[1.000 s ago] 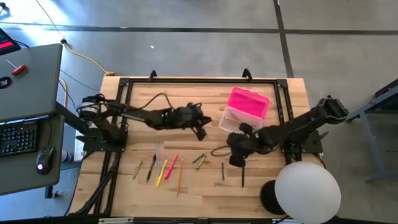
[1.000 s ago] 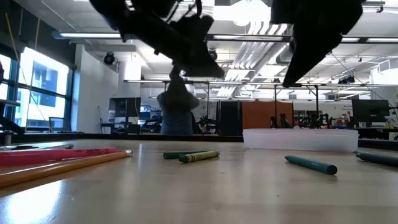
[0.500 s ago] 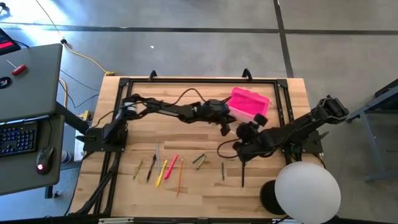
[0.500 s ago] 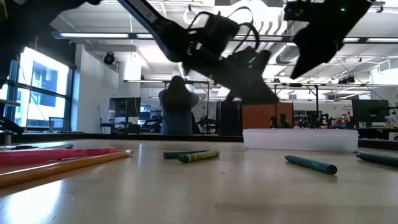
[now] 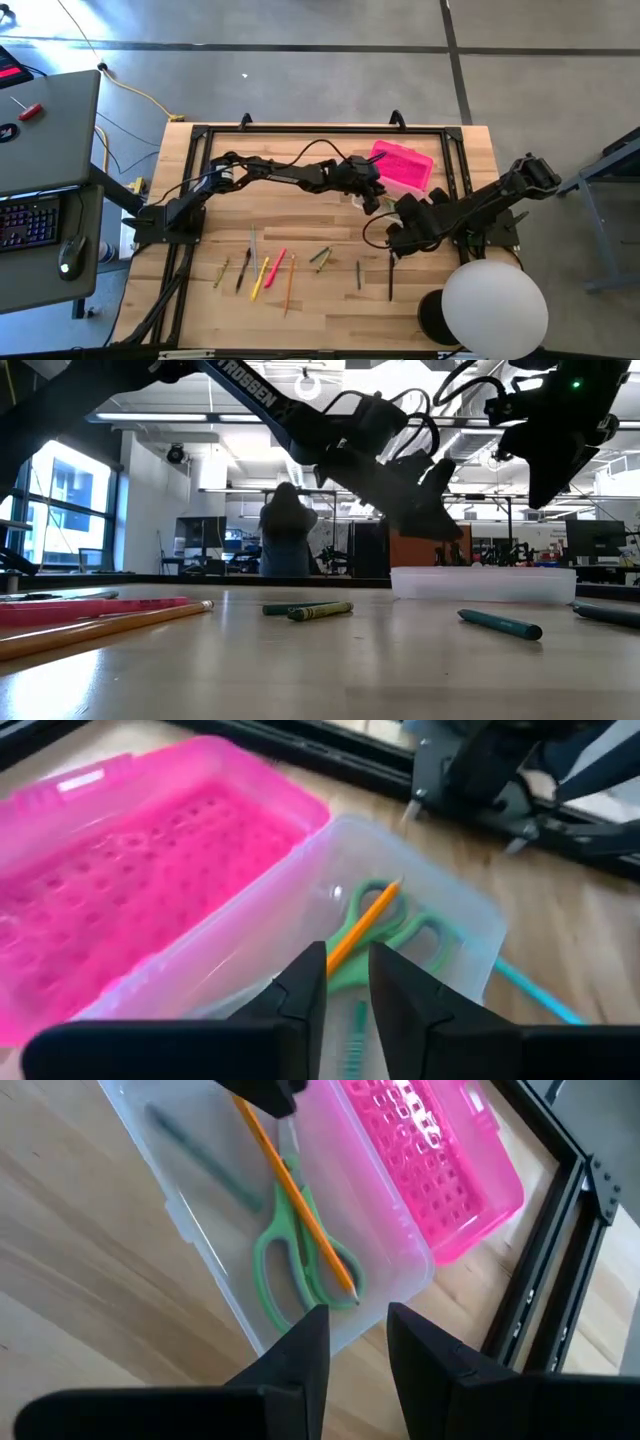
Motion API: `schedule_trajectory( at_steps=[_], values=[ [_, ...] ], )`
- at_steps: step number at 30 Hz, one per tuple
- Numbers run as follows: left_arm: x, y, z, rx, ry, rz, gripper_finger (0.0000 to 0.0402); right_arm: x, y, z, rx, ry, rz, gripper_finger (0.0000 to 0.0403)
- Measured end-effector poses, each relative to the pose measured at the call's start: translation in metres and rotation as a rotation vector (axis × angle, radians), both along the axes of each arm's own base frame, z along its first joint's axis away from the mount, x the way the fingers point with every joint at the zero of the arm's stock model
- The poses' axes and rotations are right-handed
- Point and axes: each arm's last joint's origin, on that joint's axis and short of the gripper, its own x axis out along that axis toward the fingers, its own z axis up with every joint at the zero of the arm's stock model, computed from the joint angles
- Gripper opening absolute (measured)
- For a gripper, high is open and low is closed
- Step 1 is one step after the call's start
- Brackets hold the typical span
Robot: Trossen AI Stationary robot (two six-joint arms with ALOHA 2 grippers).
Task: Pick & place school supplies into a supply box
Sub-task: Put the right black pen into the pink supply box
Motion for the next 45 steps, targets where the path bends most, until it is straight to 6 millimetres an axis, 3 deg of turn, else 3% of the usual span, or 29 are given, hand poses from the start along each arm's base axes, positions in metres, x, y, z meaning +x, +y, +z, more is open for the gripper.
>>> schedule_trajectory(
  at_steps=[10,13,17,22,26,32,38,42,45],
  values=[
    [-0.006,-0.001,-0.008,0.053,0.117,-0.033,0.0119,-0.004,-0.003,0.000,0.028,0.040,-0.056,0.0083],
    [-0.011,-0.002,-0.002,0.081,0.169,-0.086,0.0119,-0.004,0.001,-0.001,0.075,0.091,0.020,0.0083],
    [-0.024,-0.004,0.029,0.137,0.197,-0.110,0.0120,-0.004,0.011,-0.002,0.075,0.179,0.241,0.0083],
    [-0.054,-0.008,0.092,0.256,0.205,-0.107,0.0120,-0.006,0.021,-0.002,0.078,0.255,0.422,0.0083],
    [-0.095,-0.012,0.153,0.370,0.224,-0.018,0.0120,-0.007,0.031,-0.009,0.090,0.276,0.578,0.0083],
    [-0.170,-0.023,0.227,0.385,0.189,0.094,0.0120,-0.003,0.050,-0.046,0.205,0.213,0.944,0.0083],
    [-0.226,-0.035,0.256,0.309,0.211,0.123,0.0120,-0.005,0.059,-0.072,0.355,0.132,1.155,0.0083],
    [-0.241,-0.038,0.261,0.271,0.222,0.157,0.0120,-0.006,0.059,-0.075,0.343,0.138,1.213,0.0083],
    [-0.241,-0.040,0.261,0.277,0.218,0.166,0.0120,-0.006,0.060,-0.080,0.350,0.112,1.286,0.0083]
  ],
)
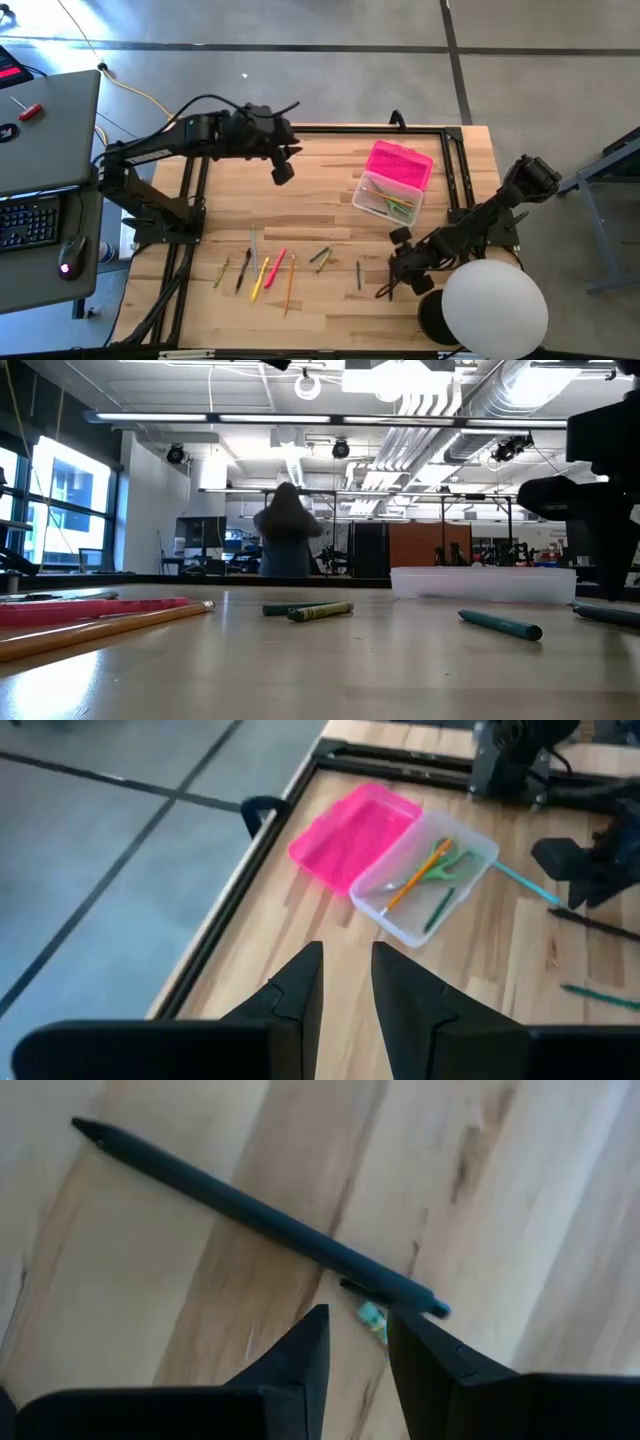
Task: Pick & place school supplies into a supply box
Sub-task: Put the right black pen into the pink supply box
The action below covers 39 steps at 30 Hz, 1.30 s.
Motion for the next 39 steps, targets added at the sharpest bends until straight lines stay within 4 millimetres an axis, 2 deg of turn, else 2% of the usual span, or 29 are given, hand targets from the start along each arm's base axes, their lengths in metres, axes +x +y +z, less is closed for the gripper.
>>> schedule_trajectory(
  at_steps=[9,22,27,34,39],
  values=[
    [0.013,-0.003,-0.008,0.011,0.030,-0.012,0.0120,-0.001,-0.001,-0.011,-0.030,-0.090,0.187,0.0083],
    [0.012,-0.002,-0.010,0.026,0.053,0.000,0.0120,-0.003,-0.004,-0.010,-0.086,-0.048,0.126,0.0083],
    [0.013,-0.002,-0.016,0.030,0.075,-0.003,0.0120,0.002,-0.005,-0.008,-0.125,-0.120,0.134,0.0083],
    [0.015,-0.002,-0.026,0.018,0.106,0.001,0.0120,0.012,-0.008,-0.022,-0.002,-0.218,0.273,0.0083],
    [0.014,-0.002,-0.031,0.006,0.132,-0.001,0.0120,0.018,-0.010,-0.024,-0.025,-0.324,0.295,0.0083]
  ],
)
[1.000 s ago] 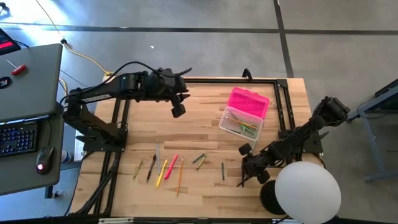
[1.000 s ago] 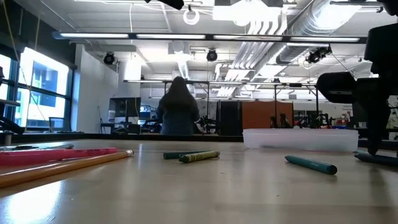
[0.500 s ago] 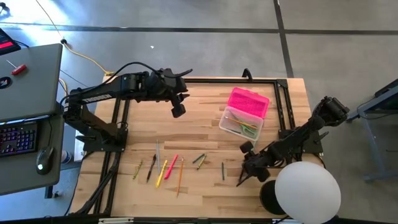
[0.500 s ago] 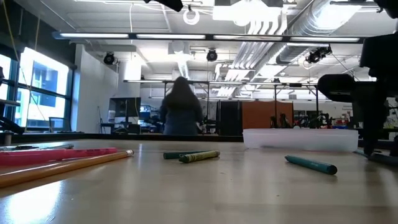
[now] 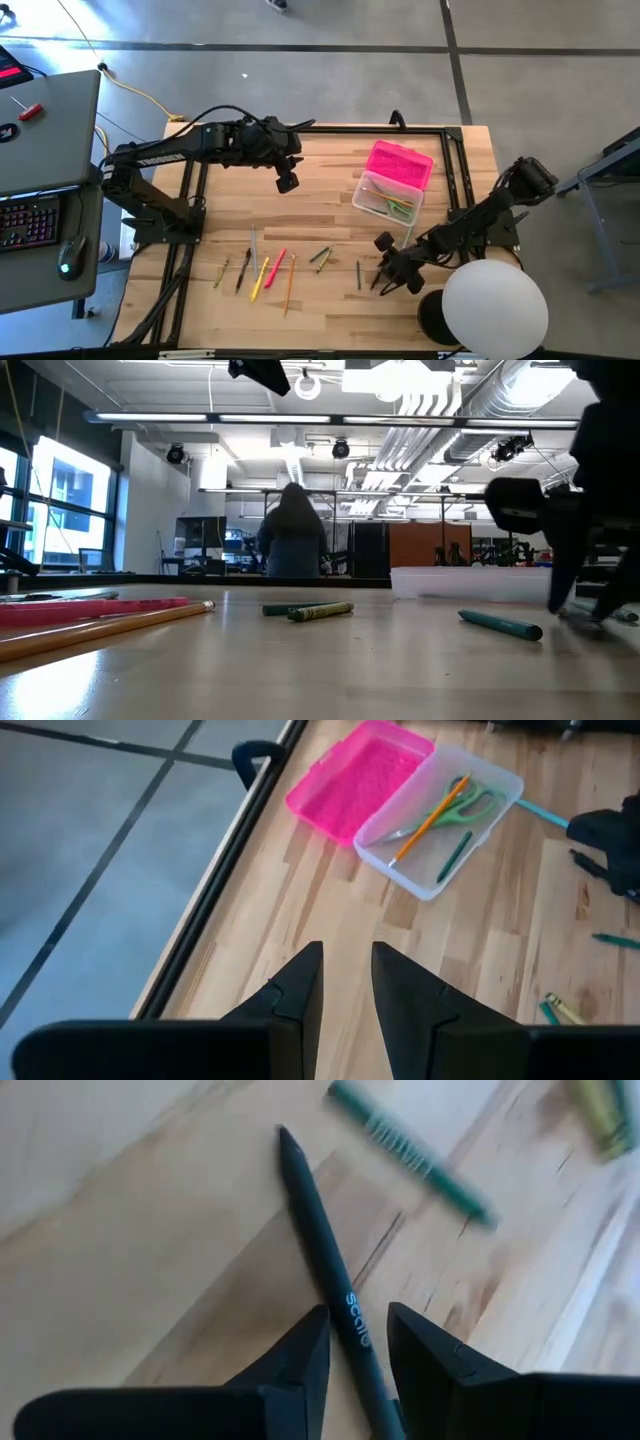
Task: Pick & place school supplies into a supply box
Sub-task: Put the right black pen into the pink supply box
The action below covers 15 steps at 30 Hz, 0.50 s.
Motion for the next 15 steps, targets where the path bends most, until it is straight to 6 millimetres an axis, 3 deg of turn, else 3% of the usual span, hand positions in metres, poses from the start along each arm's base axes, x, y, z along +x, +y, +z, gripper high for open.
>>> schedule_trajectory(
  at_steps=[4,15],
  values=[
    [0.000,0.000,0.000,0.000,-0.002,0.000,0.0120,0.008,-0.004,-0.002,0.087,-0.084,0.027,0.0083],
    [0.000,0.000,0.000,-0.001,0.001,-0.001,0.0120,0.024,-0.014,-0.041,0.157,-0.061,0.031,0.0083]
  ],
)
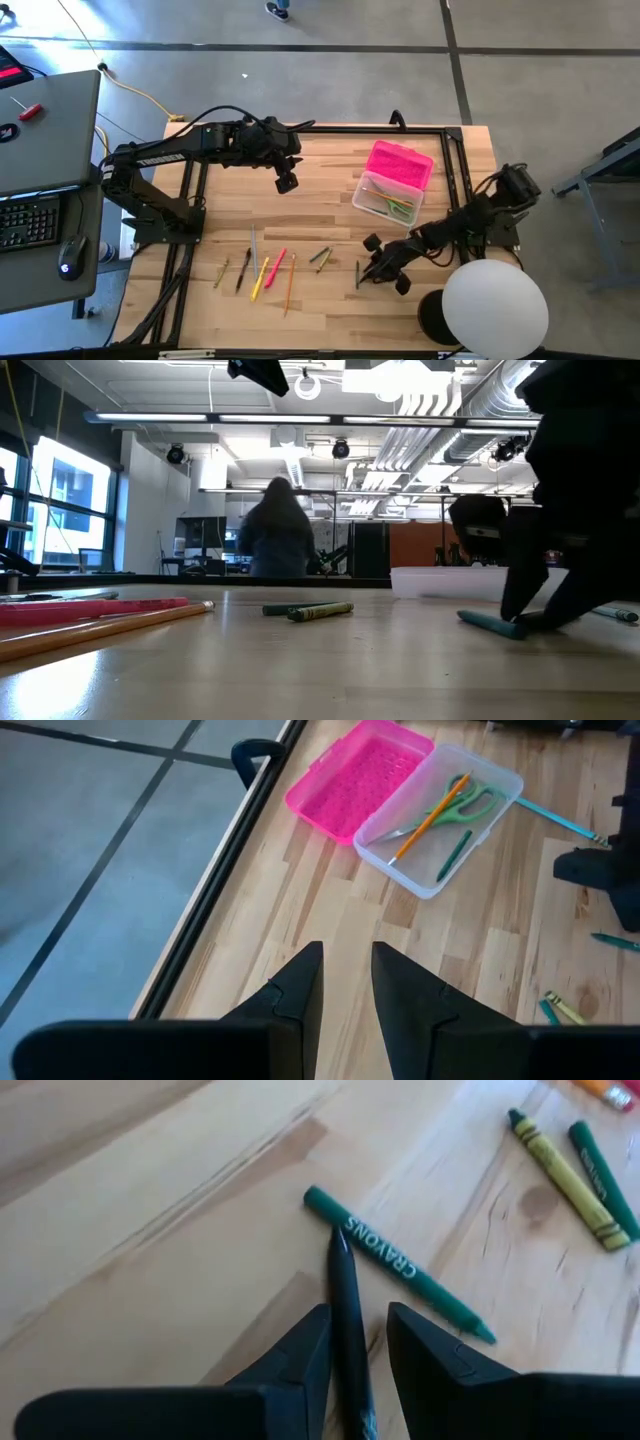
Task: Pick & place school supplies into a supply box
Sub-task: Put the right black pen into the pink supply box
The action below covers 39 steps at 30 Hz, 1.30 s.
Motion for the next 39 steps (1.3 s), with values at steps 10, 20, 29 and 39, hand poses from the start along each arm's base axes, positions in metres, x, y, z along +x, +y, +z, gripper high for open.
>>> schedule_trajectory(
  at_steps=[10,20,29,39],
  values=[
    [0.000,0.000,0.000,-0.004,-0.002,0.001,0.0120,0.006,0.000,-0.014,0.006,-0.030,0.019,0.0042],
    [0.000,0.000,0.000,-0.021,-0.012,0.018,0.0120,0.011,0.002,-0.003,0.081,-0.125,-0.018,0.0010],
    [0.000,0.000,0.000,-0.036,-0.021,0.033,0.0120,0.005,-0.011,0.058,-0.114,-0.354,-0.281,0.0010],
    [0.000,0.000,0.000,-0.076,-0.046,0.076,0.0120,-0.029,-0.076,0.098,-0.320,-0.310,-0.876,0.0011]
  ],
)
